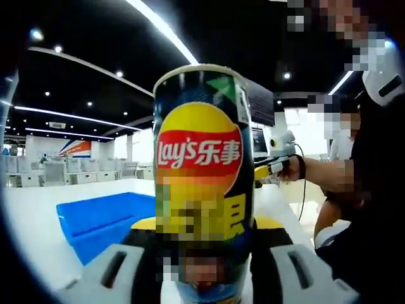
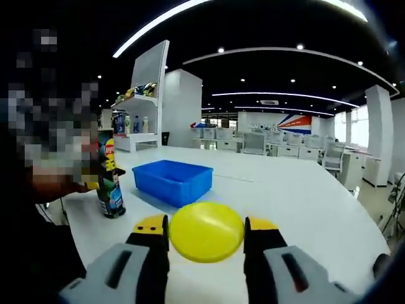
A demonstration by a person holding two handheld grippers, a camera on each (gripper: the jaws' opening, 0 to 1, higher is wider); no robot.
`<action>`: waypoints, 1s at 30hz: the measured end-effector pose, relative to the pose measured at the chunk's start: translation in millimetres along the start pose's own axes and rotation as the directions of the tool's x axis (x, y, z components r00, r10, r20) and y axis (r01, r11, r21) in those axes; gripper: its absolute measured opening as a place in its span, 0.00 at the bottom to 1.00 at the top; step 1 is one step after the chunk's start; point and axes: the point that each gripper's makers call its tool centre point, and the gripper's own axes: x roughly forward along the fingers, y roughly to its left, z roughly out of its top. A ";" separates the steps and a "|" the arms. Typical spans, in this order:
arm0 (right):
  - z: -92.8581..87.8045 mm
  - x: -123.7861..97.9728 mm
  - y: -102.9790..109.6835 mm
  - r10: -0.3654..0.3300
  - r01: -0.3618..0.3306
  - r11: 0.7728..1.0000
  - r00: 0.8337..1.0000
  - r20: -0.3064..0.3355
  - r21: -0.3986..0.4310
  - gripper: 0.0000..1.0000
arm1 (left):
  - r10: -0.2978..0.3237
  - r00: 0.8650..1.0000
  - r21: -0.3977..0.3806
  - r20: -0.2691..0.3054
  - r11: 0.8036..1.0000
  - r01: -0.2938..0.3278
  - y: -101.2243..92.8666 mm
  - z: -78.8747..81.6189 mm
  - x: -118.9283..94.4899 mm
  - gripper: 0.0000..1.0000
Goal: Open the lid of the chip container on the table, take out the chips, place them into the box in front of the container, and close the lid
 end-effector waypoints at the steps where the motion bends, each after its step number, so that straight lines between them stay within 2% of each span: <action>1: 10.2 3.7 9.7 0.036 -0.036 0.999 0.999 0.005 -0.018 0.46 | -0.001 1.000 0.000 -0.001 1.000 0.001 0.1 0.0 0.2 0.53; 4: 39.1 12.7 31.0 0.116 -0.115 0.993 0.993 0.035 -0.031 0.45 | -0.009 1.000 -0.003 -0.002 1.000 0.009 -1.1 0.1 0.4 0.52; 7: 71.6 23.0 53.8 0.201 -0.197 0.978 0.978 0.056 -0.061 0.45 | -0.014 1.000 -0.005 -0.002 1.000 0.014 -1.9 0.1 0.6 0.52; 9: 86.1 28.8 65.0 0.237 -0.232 0.970 0.970 0.059 -0.078 0.45 | -0.017 1.000 -0.005 -0.002 1.000 0.017 -2.3 0.2 0.9 0.52; 13: 114.5 44.1 99.3 0.347 -0.340 0.933 0.936 0.051 -0.118 0.45 | -0.021 1.000 -0.008 0.000 1.000 0.021 -2.8 0.4 1.3 0.52; 18: 126.9 63.3 127.3 0.417 -0.410 0.896 0.909 0.005 -0.171 0.46 | -0.023 1.000 -0.010 0.000 1.000 0.023 -2.8 0.5 1.8 0.52; 21: 129.9 72.9 145.2 0.462 -0.459 0.870 0.886 -0.024 -0.180 0.46 | -0.027 1.000 -0.010 -0.003 1.000 0.027 -3.1 0.5 2.3 0.52; 30: 131.9 89.8 175.8 0.531 -0.534 0.827 0.845 -0.066 -0.177 0.45 | -0.033 0.999 -0.017 0.004 0.999 0.033 -1.9 0.2 2.8 0.52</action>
